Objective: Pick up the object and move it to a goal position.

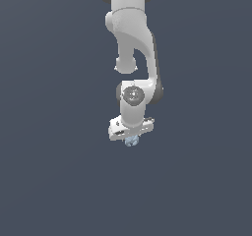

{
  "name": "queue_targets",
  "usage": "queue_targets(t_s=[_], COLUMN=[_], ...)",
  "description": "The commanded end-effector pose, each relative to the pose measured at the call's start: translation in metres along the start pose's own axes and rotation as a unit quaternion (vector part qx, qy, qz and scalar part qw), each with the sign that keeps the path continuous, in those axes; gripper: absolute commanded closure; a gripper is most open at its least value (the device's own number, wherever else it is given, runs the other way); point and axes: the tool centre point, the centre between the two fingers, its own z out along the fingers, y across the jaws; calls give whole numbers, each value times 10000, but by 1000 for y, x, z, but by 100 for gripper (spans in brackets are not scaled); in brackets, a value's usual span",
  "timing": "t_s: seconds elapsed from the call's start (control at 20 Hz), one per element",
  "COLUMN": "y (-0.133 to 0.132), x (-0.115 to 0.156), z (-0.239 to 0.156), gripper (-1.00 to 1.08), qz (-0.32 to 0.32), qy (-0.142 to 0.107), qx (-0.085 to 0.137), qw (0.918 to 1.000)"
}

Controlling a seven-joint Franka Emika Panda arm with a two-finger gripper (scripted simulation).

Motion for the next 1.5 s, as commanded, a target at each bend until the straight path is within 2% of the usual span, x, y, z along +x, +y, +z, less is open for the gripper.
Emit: queue_targets(t_s=[0.0,0.3,0.6,1.45], y=[0,-1,-4,-19], x=[0,3,16,94], z=[1,0,-1,-6], gripper=[108,108,108,108], qz=[-1,-1,-1,-1], qy=[-4,-4,-4,-4], qx=[1,1,1,1], qw=[10000,10000,10000,10000])
